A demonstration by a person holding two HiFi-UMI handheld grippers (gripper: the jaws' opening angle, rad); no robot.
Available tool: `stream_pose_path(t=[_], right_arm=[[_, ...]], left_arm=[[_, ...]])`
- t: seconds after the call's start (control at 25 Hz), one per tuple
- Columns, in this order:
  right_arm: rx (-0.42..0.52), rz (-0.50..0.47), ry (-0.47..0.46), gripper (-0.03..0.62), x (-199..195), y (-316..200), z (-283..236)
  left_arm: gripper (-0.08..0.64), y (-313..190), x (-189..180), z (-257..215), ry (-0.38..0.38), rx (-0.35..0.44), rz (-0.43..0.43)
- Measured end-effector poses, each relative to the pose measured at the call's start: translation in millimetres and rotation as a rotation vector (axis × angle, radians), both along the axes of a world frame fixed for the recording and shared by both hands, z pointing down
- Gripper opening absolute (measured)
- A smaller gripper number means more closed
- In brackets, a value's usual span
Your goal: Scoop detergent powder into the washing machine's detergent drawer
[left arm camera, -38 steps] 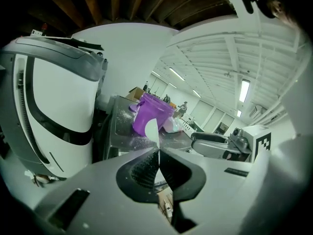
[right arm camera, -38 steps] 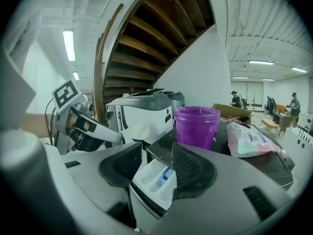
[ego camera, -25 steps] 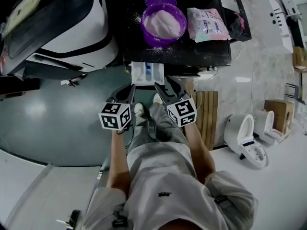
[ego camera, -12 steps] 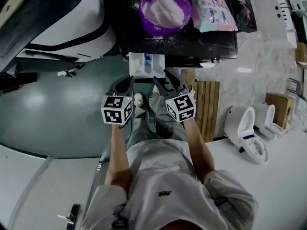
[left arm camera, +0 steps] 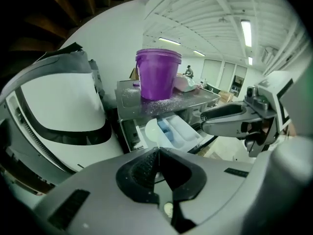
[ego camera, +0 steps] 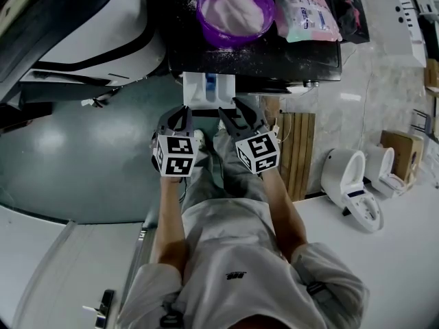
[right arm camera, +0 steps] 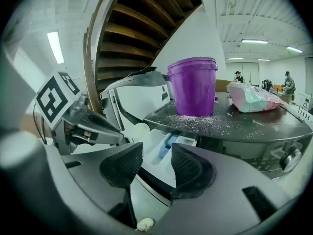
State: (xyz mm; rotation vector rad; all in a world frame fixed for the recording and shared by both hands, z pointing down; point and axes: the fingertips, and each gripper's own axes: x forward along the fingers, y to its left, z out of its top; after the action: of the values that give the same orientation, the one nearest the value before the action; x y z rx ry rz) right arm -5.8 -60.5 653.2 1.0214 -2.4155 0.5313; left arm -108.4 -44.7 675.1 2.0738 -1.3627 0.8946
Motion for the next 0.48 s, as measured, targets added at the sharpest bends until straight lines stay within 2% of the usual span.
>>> stream_pose_path(t=[0.48], right_arm=[[-0.006,0.017,-0.003,0.179,4.1,5.4,3.5]], left_arm=[[0.015,4.0,5.8,8.0,-0.339,0.059,0.154]])
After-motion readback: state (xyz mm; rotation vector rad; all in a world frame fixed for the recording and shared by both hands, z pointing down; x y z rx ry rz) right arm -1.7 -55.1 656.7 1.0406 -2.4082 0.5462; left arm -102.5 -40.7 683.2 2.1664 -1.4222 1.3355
